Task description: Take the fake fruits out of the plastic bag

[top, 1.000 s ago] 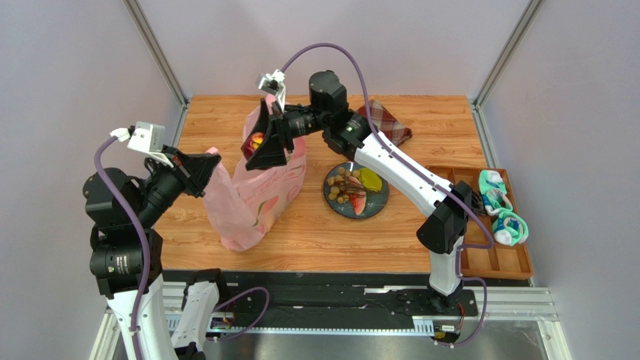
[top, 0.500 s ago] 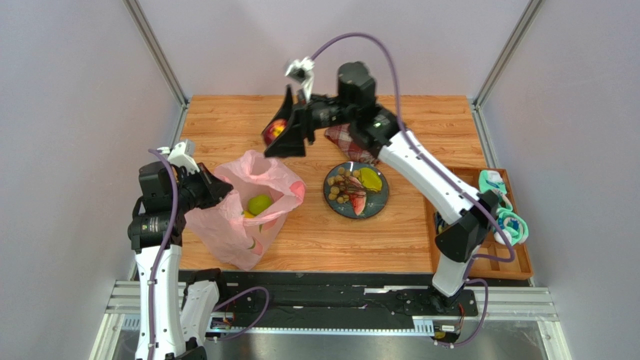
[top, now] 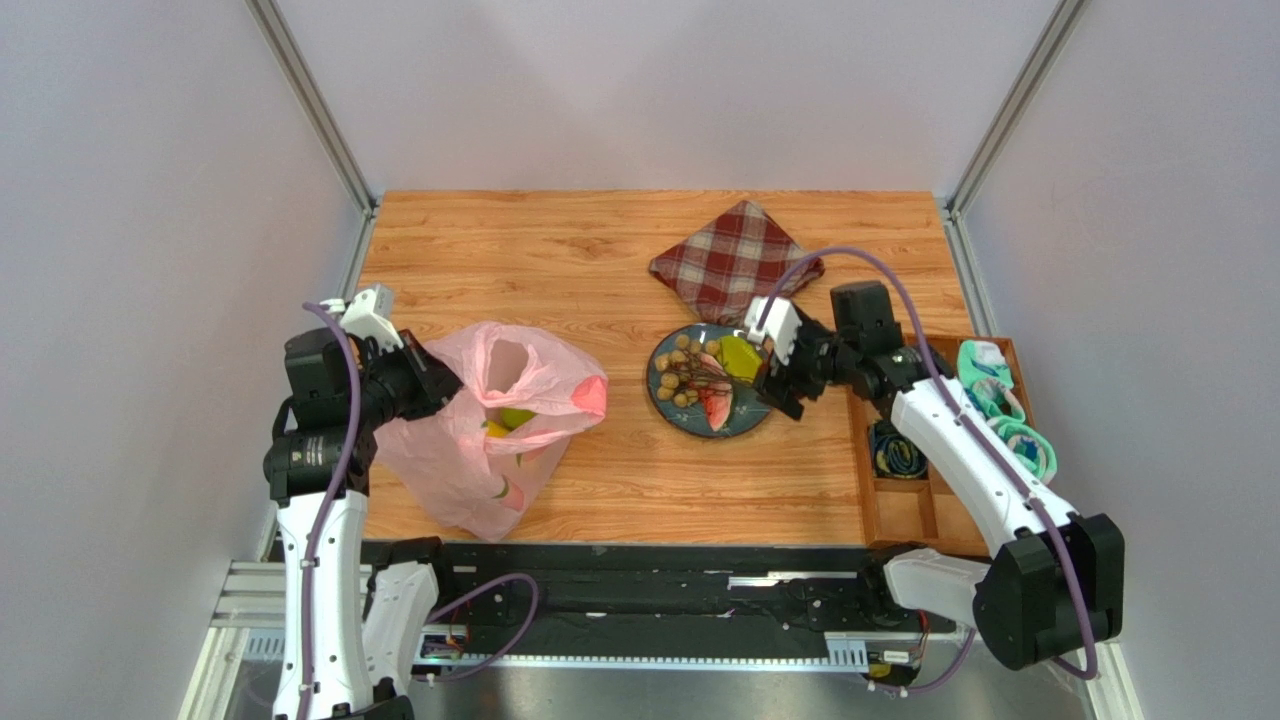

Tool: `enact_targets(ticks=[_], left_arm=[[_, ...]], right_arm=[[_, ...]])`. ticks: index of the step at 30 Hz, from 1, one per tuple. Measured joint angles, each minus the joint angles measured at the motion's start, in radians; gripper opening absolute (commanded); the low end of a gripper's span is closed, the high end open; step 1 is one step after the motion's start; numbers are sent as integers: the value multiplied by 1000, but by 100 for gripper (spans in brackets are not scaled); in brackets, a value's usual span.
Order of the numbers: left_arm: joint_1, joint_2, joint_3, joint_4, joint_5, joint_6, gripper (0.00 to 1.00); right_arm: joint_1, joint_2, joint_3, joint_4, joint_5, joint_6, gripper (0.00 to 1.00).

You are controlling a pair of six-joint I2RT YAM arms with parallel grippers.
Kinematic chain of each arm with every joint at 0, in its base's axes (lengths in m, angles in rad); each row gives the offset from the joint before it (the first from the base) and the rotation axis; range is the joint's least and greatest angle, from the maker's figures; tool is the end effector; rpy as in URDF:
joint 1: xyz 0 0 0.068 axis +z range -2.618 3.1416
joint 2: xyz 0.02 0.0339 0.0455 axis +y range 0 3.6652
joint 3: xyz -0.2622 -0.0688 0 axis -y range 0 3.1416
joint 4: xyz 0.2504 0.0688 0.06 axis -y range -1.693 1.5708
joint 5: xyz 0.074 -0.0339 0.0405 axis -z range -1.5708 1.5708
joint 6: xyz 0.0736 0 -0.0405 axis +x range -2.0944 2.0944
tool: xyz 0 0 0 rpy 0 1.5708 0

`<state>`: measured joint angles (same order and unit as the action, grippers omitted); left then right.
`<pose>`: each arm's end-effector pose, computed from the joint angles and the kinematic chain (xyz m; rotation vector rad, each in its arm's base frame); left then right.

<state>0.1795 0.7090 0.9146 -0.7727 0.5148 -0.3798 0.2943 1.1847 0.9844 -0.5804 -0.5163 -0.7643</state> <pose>0.1740 -0.0052 0.3199 -0.2888 2.1074 -0.6669 0.2542 0.1150 0.2683 -1.3440 1.8091 0.3577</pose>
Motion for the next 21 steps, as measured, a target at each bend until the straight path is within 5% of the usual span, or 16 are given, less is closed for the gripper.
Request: enact_targets(ticks=[9,21], left_arm=[[0,-9,-11,1,0,3,0],[20,-11,-31,-3,-1,11,0]], right_arm=[[-9,32,-129,-2,80,-285,42],[35,245,-132,94,81,-354,43]])
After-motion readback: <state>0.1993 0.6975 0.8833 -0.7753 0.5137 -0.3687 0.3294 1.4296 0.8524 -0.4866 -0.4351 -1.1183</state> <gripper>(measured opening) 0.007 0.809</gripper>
